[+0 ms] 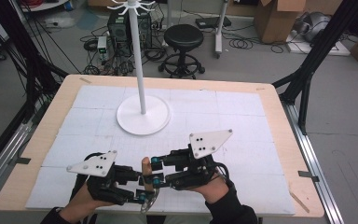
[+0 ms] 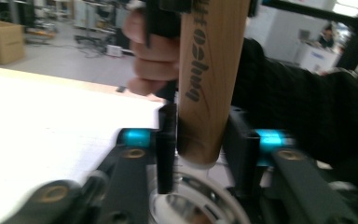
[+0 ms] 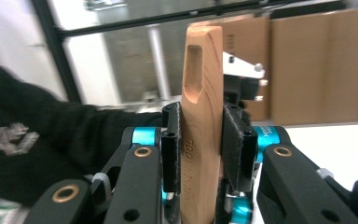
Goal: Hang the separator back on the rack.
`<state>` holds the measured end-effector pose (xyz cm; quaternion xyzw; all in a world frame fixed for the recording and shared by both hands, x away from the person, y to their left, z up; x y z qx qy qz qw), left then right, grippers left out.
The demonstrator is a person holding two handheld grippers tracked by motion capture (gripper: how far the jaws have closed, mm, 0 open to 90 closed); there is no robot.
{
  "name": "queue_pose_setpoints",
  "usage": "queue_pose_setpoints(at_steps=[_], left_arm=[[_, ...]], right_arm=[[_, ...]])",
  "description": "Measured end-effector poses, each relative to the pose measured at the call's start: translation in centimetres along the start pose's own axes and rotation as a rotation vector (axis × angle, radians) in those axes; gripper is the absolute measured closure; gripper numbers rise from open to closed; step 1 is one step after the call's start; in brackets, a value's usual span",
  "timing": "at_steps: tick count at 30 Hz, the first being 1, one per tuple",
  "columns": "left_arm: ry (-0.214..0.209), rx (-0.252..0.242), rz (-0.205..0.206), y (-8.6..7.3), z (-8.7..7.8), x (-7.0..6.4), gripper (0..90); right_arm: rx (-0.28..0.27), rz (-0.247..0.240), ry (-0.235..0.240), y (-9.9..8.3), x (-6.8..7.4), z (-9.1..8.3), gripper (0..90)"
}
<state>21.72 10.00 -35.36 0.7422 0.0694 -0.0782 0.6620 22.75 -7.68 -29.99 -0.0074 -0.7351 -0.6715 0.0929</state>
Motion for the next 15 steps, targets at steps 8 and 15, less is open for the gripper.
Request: queue_pose_setpoints(at_steps=[8, 15], left_arm=[[0.224, -0.043, 0.05, 0.5, -1.4, 1.0, 39.1], [0.296, -0.044, 0.05, 0.5, -1.6, 1.2, 44.3]], right_arm=[[-0.013, 0.049, -0.302, 1.1, -0.6, -0.1, 70.9], [-0.013, 0.115, -0.488, 0.8, -0.9, 0.5, 70.8]])
Point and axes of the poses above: each handheld gripper's, and its own axes: z roughly forward along the jaws, y roughly out of its top, x roughly to its left, the point moved 4 cm from there along z, roughly forward along the jaws, and after that the axes turned 1 degree about x, right-handed, at the moved point
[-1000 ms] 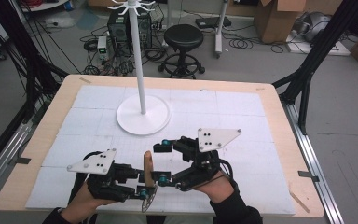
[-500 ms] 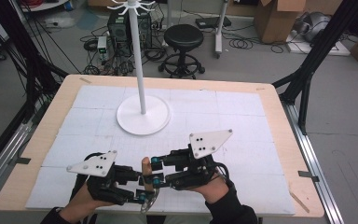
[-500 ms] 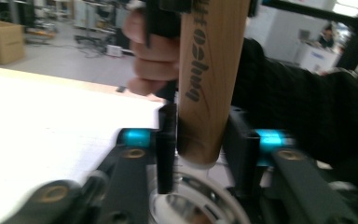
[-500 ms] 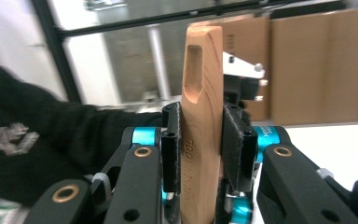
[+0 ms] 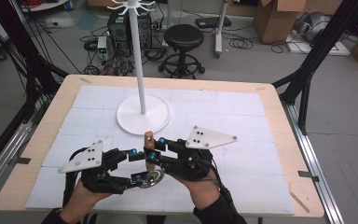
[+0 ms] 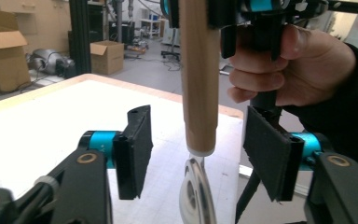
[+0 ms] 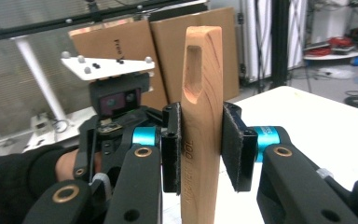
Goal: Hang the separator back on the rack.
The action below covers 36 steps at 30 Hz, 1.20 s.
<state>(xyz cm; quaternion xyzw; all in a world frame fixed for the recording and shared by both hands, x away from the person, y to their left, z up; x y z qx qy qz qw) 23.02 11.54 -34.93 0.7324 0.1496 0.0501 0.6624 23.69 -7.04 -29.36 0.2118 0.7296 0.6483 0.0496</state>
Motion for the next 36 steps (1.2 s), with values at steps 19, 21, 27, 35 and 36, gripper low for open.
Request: queue_pose_setpoints(at_steps=[19, 21, 27, 35, 36], left_arm=[[0.112, 0.049, -0.02, -0.2, 0.7, -0.1, 60.0], [0.118, 0.058, -0.027, -0.3, 0.8, 0.0, 63.5], [0.125, 0.071, -0.04, -0.6, 0.9, 0.1, 71.8], [0.111, 0.093, -0.055, -0.9, 0.9, 0.3, 72.6], [0.11, 0.09, -0.059, -0.9, 0.9, 0.4, 72.6]], right_arm=[[-0.03, 0.047, -0.088, -1.1, 0.5, 1.1, 70.8], [-0.033, 0.051, -0.092, -1.3, 0.5, 1.2, 70.8], [-0.045, 0.073, -0.118, -1.6, 0.3, 1.1, 70.8], [-0.063, 0.056, -0.121, -1.8, 0.1, 0.3, 42.5], [-0.075, 0.046, -0.129, -1.8, 0.0, -0.2, 39.8]])
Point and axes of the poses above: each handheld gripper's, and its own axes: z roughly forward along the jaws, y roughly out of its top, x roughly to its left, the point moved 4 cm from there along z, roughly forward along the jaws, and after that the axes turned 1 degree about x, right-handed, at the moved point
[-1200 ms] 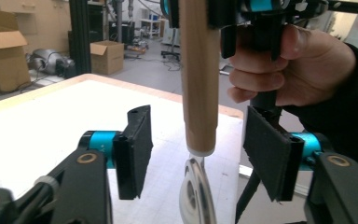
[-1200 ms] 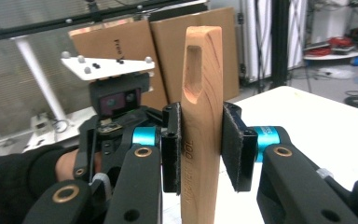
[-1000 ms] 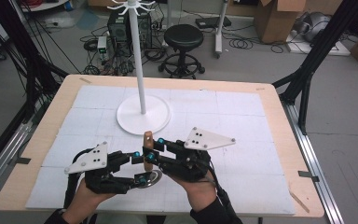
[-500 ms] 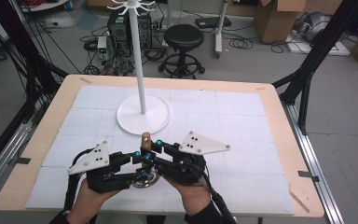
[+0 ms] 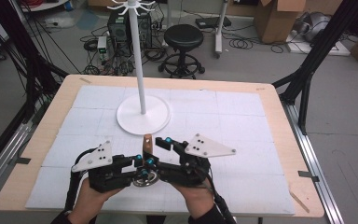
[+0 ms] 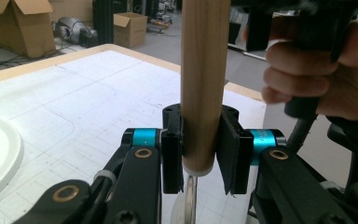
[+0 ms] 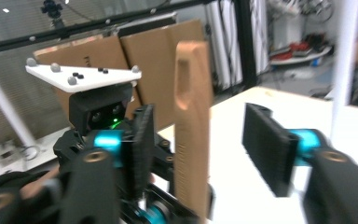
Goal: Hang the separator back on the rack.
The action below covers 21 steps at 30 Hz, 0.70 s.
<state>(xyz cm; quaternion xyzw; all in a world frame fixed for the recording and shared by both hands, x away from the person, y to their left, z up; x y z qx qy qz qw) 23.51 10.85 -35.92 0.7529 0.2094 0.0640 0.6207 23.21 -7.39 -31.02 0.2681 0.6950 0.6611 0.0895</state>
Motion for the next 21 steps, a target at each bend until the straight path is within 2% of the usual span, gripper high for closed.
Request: queue_pose_setpoints(at_steps=[2, 3, 5, 8, 9, 12, 14, 17, 19, 21], left_arm=[[-0.002, 0.0, -0.005, 0.0, -0.2, 0.3, 72.6], [-0.002, -0.004, -0.012, 0.1, -0.3, 0.5, 72.7], [-0.002, -0.013, -0.023, 0.3, -0.5, 1.0, 72.7], [0.008, -0.026, -0.036, 0.9, -0.6, 2.1, 72.7], [0.008, -0.038, -0.041, 1.2, -0.6, 2.4, 72.6], [0.014, -0.066, -0.041, 2.2, -0.5, 3.5, 72.7], [0.031, -0.068, -0.031, 3.2, -0.3, 4.3, 72.7], [0.046, -0.072, -0.021, 5.0, 0.1, 5.5, 72.7], [0.049, -0.07, -0.031, 6.2, 0.3, 6.4, 72.7], [0.054, -0.064, -0.033, 7.5, 0.6, 7.4, 72.7]], right_arm=[[-0.026, -0.015, -0.006, 0.1, -0.5, -1.4, 36.6], [-0.037, -0.028, -0.027, 0.1, -0.8, -2.3, 33.2], [-0.038, -0.077, -0.088, -0.2, -1.7, -4.4, 27.7], [0.013, -0.14, -0.197, -1.3, -3.6, -7.5, 22.3], [0.023, -0.147, -0.228, -1.7, -4.3, -8.4, 19.9], [0.005, -0.095, -0.285, -2.8, -6.2, -10.9, 19.7], [0.009, -0.102, -0.321, -3.4, -7.3, -12.1, 19.7], [0.056, -0.137, -0.37, -3.7, -8.4, -13.1, 17.2], [0.092, -0.164, -0.391, -3.9, -8.9, -13.4, 16.4], [0.092, -0.161, -0.391, -4.1, -9.2, -13.7, 16.3]])
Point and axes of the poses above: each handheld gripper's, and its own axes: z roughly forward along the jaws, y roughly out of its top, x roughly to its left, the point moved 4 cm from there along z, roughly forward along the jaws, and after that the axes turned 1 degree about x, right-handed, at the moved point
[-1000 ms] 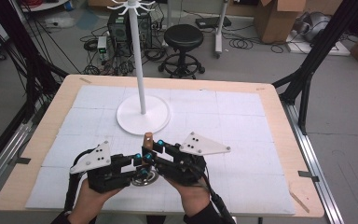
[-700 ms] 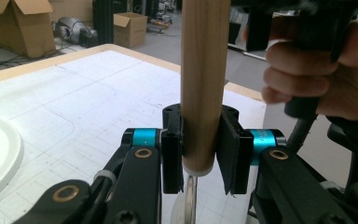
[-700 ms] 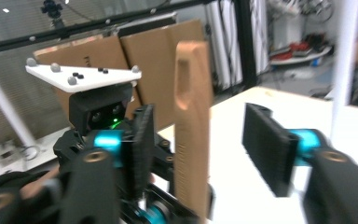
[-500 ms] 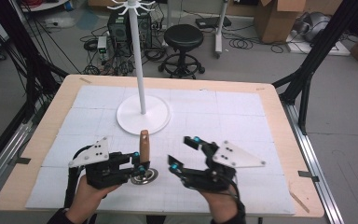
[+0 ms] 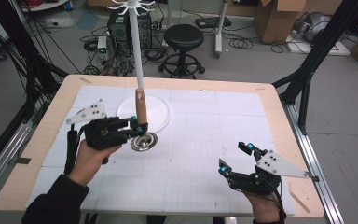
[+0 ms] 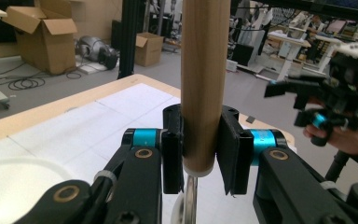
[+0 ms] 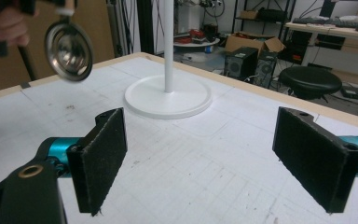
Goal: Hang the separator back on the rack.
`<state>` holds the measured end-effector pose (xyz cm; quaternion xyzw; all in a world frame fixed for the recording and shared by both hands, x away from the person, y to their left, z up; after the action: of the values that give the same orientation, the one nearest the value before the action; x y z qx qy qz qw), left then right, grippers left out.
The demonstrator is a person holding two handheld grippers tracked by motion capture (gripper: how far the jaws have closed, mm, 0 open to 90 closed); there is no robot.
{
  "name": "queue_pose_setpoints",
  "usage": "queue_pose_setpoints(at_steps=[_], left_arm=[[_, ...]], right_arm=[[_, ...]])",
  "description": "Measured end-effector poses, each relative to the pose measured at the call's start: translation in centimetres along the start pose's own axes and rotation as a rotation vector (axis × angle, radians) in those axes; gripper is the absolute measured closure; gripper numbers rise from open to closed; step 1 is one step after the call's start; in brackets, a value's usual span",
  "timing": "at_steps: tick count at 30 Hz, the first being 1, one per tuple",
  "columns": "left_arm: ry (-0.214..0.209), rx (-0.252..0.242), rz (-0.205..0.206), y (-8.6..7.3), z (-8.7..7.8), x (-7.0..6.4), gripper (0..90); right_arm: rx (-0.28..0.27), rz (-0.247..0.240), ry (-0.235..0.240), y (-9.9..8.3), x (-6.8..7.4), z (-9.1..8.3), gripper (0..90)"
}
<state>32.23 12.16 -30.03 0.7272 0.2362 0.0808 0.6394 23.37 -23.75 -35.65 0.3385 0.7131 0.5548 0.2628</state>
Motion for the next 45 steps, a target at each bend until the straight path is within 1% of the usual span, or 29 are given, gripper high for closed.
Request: queue_pose_setpoints(at_steps=[1, 3, 5, 7, 9, 10, 12, 15, 19, 21, 25, 28, 29, 30, 33, 37, 41, 43, 45], left_arm=[[0.002, -0.001, 0.002, 0.7, 0.2, 0.5, 72.7], [0.024, -0.007, -0.012, 2.1, 0.5, 1.7, 72.8], [0.026, -0.018, -0.027, 3.6, 0.7, 2.5, 72.8], [0.032, -0.017, -0.014, 5.1, 1.1, 3.2, 72.8], [0.032, -0.02, -0.013, 6.4, 1.4, 3.8, 72.8], [0.029, -0.023, -0.009, 7.1, 1.6, 4.1, 72.8], [0.028, -0.031, -0.01, 8.2, 1.8, 4.7, 72.8], [0.033, -0.03, -0.015, 9.3, 2.2, 5.6, 72.8], [0.031, -0.034, -0.027, 10.2, 2.5, 6.6, 72.8], [0.033, -0.033, -0.025, 10.7, 2.7, 7.0, 72.8], [0.028, -0.052, -0.031, 11.9, 2.8, 7.7, 72.8], [0.038, -0.05, -0.046, 12.3, 3.1, 8.2, 72.8], [0.04, -0.038, -0.04, 12.3, 3.2, 8.5, 72.8], [0.041, -0.036, -0.043, 12.4, 3.3, 8.6, 72.8], [0.043, -0.044, -0.056, 12.3, 3.4, 9.0, 72.8], [0.057, -0.043, -0.065, 12.3, 3.4, 9.4, 72.8], [0.078, -0.018, -0.074, 11.9, 3.6, 9.8, 72.8], [0.083, -0.015, -0.081, 11.8, 3.6, 10.0, 72.8], [0.106, -0.005, -0.068, 11.6, 3.7, 10.0, 72.7]], right_arm=[[-0.004, 0.006, -0.001, -0.1, -0.1, -0.1, 16.3], [-0.015, 0.021, -0.001, -0.1, -0.4, -0.2, 16.3], [-0.025, 0.029, -0.005, -0.2, -0.6, -0.4, 16.3], [-0.024, 0.04, -0.007, -0.3, -0.8, -0.5, 16.4], [-0.028, 0.058, -0.013, -0.5, -1.0, -0.7, 16.4], [-0.032, 0.055, -0.014, -0.6, -1.1, -0.7, 16.4], [-0.032, 0.066, -0.013, -0.7, -1.1, -0.8, 16.4], [-0.036, 0.074, -0.014, -0.7, -1.3, -0.9, 16.3], [-0.04, 0.082, -0.016, -0.9, -1.4, -1.1, 16.4], [-0.044, 0.084, -0.017, -0.9, -1.5, -1.2, 16.4], [-0.054, 0.103, -0.019, -1.0, -1.6, -1.4, 16.4], [-0.045, 0.102, -0.013, -1.2, -1.6, -1.2, 16.3], [-0.043, 0.097, -0.014, -1.2, -1.7, -1.2, 16.4], [-0.041, 0.103, -0.012, -1.3, -1.6, -1.2, 16.3], [-0.045, 0.107, -0.007, -1.3, -1.6, -1.2, 16.4], [-0.05, 0.109, -0.006, -1.2, -1.6, -1.4, 16.3], [-0.053, 0.113, -0.008, -1.2, -1.7, -1.5, 16.3], [-0.053, 0.113, -0.009, -1.2, -1.7, -1.6, 16.3], [-0.054, 0.116, -0.008, -1.2, -1.7, -1.7, 16.4]])
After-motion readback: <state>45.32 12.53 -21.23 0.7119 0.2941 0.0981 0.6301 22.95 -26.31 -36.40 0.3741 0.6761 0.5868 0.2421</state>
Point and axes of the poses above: each handheld gripper's, and its own axes: z roughly forward along the jaws, y roughly out of its top, x roughly to its left, the point moved 4 cm from there along z, roughly forward along the jaws, and after that the axes turned 1 degree about x, right-handed, at the moved point
